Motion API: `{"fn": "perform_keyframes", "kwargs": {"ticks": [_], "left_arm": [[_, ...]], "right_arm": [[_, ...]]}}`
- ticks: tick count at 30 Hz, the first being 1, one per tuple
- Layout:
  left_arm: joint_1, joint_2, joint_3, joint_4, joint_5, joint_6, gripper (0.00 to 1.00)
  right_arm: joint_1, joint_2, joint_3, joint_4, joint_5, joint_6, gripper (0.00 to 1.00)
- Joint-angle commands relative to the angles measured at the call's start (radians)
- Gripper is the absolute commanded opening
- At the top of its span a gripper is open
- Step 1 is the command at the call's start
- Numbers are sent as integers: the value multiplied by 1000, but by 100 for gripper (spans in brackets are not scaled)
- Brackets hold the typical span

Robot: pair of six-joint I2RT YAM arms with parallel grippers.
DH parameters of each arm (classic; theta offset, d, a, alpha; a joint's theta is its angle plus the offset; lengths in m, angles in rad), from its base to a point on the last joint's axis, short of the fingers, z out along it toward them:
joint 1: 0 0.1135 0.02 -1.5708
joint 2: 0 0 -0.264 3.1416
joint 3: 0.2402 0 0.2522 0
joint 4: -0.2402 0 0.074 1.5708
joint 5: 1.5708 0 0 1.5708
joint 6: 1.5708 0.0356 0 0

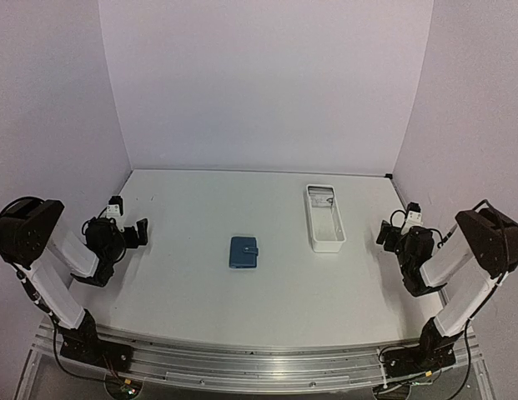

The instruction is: Put the credit cards into the card holder

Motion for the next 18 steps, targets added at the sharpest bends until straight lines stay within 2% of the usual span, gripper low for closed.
{"fn": "perform_keyframes", "kwargs": {"ticks": [1, 6, 8, 11, 13, 15, 18], "left_arm": [[-3, 9, 26, 26, 13, 9, 100], [-4, 4, 19, 47, 39, 27, 100], [-4, -64, 48, -71, 120, 65, 100], [-5, -193, 246, -487, 287, 102, 99], [-4, -212, 426, -757, 387, 77, 100], [-5, -187, 569, -980, 502, -22, 95], [-20, -132, 698, -1174, 630, -278, 79]], "right_arm": [[-5, 0, 14, 34, -13, -8, 98], [-6, -41, 7, 14, -19, -13, 98], [-3, -106, 21, -65, -5, -21, 98], [-2, -331, 110, -347, 58, 31, 98], [-2, -444, 182, -499, -41, 23, 98], [-3, -488, 301, -689, -144, 71, 97], [4, -450, 516, -993, -307, 161, 80]]}}
